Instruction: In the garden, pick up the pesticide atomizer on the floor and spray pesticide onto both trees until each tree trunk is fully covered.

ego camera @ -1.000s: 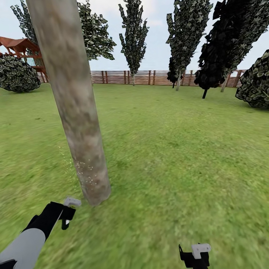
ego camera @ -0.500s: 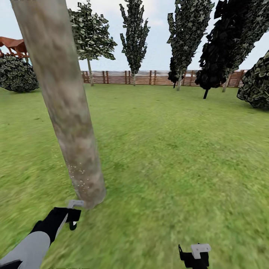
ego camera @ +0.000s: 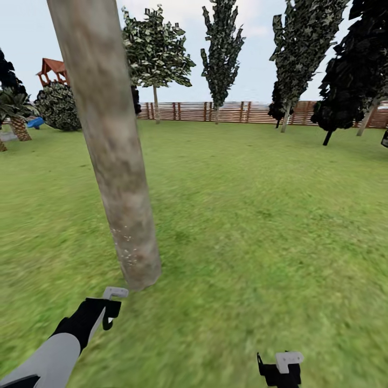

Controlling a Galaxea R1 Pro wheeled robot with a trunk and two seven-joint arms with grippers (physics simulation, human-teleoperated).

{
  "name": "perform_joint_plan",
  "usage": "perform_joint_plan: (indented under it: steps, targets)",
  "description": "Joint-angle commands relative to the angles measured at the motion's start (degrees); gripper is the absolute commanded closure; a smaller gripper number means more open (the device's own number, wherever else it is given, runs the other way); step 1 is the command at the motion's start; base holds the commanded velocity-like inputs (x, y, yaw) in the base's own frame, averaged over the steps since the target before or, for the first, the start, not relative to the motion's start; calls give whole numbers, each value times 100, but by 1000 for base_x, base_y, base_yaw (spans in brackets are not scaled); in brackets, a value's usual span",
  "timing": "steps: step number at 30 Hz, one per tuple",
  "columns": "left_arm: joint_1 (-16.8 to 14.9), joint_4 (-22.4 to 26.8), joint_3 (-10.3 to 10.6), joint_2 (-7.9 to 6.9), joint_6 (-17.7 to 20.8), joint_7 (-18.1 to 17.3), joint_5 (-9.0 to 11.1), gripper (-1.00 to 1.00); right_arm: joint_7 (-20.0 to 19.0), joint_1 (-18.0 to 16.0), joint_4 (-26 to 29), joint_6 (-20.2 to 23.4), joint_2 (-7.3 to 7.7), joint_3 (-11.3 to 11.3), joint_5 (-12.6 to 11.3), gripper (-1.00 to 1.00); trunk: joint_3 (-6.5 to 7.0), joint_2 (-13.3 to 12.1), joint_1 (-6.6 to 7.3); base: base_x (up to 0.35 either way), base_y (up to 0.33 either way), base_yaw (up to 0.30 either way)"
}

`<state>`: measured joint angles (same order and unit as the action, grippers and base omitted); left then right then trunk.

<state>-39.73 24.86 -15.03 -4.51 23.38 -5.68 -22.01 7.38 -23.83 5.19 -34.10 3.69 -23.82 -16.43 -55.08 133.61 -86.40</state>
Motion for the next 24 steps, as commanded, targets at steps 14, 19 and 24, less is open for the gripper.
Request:
perform_joint_plan:
  steps: [14,19,24]
  targets:
    - [0,19,-9,-6,10,15,213,100,9,1,0,0,18,9,-8,-100,0,0,0,61,-274,22]
    - [0,15,-12,-14,17,15,254,100,9,1,0,0,12,9,-4,-100,0,0,0,0,-275,0]
    - [0,19,-9,-15,18,15,326,100,9,1,0,0,9,9,-8,-100,0,0,0,0,-275,175]
